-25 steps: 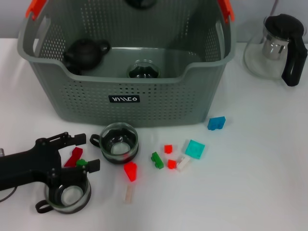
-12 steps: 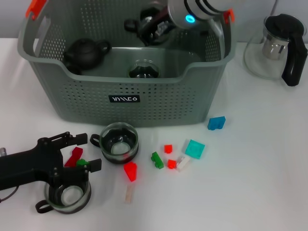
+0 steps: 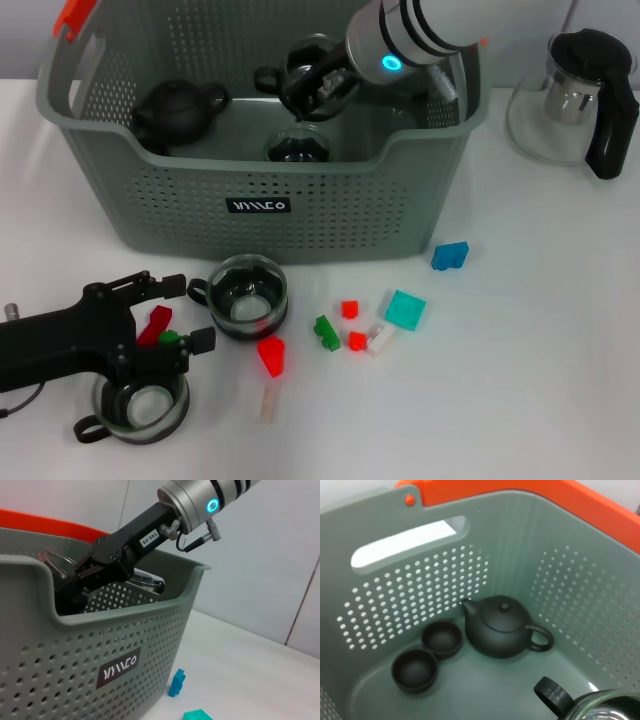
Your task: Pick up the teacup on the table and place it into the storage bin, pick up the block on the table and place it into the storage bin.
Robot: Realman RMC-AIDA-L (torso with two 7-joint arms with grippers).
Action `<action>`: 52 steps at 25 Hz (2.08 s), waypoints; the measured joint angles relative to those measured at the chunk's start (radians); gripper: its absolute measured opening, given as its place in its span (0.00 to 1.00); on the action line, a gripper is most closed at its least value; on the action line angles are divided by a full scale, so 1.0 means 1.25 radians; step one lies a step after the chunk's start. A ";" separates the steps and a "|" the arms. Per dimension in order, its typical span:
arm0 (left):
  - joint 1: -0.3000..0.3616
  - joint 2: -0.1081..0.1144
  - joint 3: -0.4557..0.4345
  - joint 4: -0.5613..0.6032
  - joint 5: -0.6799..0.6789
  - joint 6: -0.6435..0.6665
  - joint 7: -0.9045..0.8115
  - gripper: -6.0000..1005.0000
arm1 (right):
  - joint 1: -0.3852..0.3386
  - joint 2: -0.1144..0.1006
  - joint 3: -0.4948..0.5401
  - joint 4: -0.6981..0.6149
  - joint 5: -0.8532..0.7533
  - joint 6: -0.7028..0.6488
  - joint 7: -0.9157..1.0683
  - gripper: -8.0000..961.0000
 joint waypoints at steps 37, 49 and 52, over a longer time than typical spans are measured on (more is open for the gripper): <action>0.003 -0.001 0.000 -0.009 0.003 -0.016 -0.005 0.85 | -0.004 0.001 -0.040 0.043 0.097 0.015 -0.035 0.10; 0.006 -0.001 -0.003 -0.009 0.003 -0.016 -0.005 0.85 | -0.062 -0.009 -0.006 -0.117 0.098 -0.041 -0.018 0.52; 0.007 -0.001 -0.004 -0.009 0.003 -0.013 -0.005 0.85 | -0.138 -0.009 0.053 -0.286 0.109 -0.114 -0.025 0.57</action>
